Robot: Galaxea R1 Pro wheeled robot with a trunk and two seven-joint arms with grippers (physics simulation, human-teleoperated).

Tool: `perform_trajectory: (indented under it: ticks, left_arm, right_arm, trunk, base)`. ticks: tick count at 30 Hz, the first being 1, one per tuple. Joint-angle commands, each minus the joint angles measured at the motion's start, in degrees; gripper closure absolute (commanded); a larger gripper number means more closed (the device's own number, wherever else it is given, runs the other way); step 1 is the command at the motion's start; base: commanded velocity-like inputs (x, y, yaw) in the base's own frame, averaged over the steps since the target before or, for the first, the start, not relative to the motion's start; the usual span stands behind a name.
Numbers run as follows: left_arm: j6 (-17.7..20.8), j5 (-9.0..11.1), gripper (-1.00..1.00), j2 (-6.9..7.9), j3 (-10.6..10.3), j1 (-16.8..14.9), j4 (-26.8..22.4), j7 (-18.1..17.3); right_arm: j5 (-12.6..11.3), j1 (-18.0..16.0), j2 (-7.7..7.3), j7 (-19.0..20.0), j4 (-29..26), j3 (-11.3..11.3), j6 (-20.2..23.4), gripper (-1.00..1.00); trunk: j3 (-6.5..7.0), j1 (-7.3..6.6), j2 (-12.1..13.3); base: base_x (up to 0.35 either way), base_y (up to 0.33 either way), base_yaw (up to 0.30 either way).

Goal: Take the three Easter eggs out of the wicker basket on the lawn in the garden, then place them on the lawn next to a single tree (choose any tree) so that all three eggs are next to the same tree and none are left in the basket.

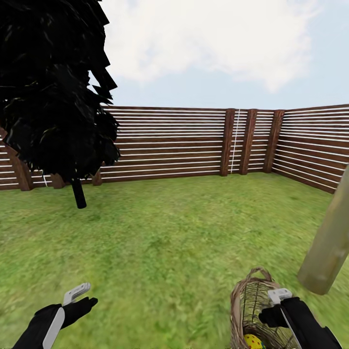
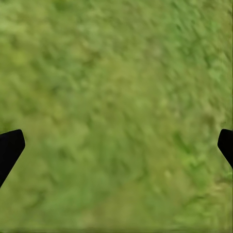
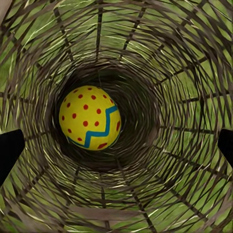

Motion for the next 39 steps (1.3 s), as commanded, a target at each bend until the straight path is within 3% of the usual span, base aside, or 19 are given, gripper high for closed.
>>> perform_trajectory:
  ticks: [1, 7, 32, 39]
  left_arm:
    - [0.33, 0.01, -1.00, -0.23, 0.18, -0.02, -0.03, -0.27]
    - [0.37, 0.00, -1.00, -0.95, 0.25, -0.03, 0.02, -0.41]
    - [0.51, 0.09, -1.00, -1.16, 0.27, -0.03, -0.03, -0.60]
    - [0.47, 0.01, -1.00, -2.19, 0.28, -0.02, 0.02, -0.52]
  right_arm:
    - [0.59, -0.03, 0.02, 0.53, -0.08, -0.13, 0.17, -1.00]
    - [0.57, -0.03, 0.02, 0.63, -0.06, -0.14, 0.20, -1.00]
    - [0.57, -0.05, 0.02, 0.68, -0.09, -0.07, 0.26, -1.00]
    - [0.57, -0.03, 0.02, 0.72, -0.12, -0.14, 0.26, -1.00]
  trunk:
    - [-0.25, 0.22, -0.44]
    - [-1.33, 1.53, -2.85]
    - [-5.81, 7.02, -12.88]
    - [-7.36, 7.23, -13.03]
  base:
    - [0.000, 0.000, 0.000]
    - [0.069, 0.000, 0.000]
    - [0.068, 0.000, 0.000]
    - [0.000, 0.000, 0.000]
